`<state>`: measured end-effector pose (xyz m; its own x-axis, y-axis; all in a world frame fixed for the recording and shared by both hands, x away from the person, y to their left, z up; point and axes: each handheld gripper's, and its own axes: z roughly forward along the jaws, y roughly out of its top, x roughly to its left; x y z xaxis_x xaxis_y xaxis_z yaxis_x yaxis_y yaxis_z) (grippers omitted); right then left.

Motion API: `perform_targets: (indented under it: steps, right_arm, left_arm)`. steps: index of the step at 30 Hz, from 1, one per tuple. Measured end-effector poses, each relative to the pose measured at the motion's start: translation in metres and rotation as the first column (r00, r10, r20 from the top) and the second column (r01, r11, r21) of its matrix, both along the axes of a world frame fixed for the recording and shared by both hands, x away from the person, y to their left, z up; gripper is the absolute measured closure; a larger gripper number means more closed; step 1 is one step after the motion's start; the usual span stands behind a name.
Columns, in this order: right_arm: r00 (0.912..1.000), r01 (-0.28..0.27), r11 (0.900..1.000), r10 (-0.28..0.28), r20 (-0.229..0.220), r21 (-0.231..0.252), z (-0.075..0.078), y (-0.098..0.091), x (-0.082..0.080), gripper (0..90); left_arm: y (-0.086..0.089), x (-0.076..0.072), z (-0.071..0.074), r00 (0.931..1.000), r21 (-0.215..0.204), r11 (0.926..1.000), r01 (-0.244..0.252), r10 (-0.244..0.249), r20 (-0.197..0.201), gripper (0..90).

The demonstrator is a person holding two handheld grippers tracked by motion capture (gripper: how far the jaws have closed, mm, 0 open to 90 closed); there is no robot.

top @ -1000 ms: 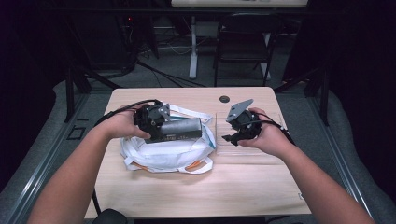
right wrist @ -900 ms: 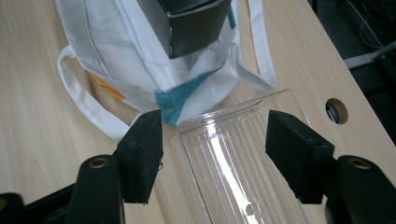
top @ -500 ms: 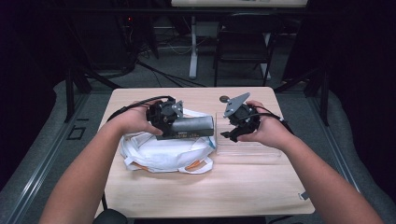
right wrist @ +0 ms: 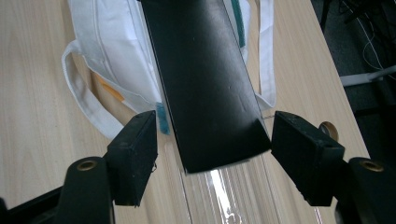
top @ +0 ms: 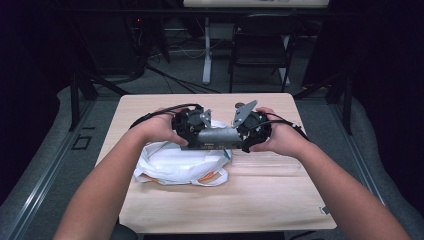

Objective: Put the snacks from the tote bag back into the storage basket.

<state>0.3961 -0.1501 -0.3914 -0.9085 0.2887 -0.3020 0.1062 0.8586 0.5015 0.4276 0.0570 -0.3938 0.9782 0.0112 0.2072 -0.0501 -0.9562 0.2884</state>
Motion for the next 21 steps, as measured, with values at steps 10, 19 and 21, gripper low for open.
perform_targets:
  steps: [10, 19, 21]
  right_arm:
    - [0.9997, -0.009, 0.9997, 0.008, -0.021, -0.021, -0.006, 0.005, 0.005, 31.5]
    - [0.9984, -0.018, 0.9983, 0.015, -0.054, -0.056, -0.011, 0.009, 0.008, 31.7]
    - [0.9976, -0.026, 0.9979, 0.023, -0.065, -0.06, -0.012, 0.01, 0.009, 31.8]
  left_arm:
    - [-0.013, -0.003, 0.001, 0.9996, -0.011, 0.9996, 0.028, -0.028, 0.008, 43.5]
    - [-0.021, -0.007, 0.005, 0.9984, -0.017, 0.9985, 0.052, -0.052, 0.023, 43.5]
    - [-0.022, -0.008, 0.006, 0.998, -0.019, 0.9981, 0.058, -0.057, 0.025, 43.5]
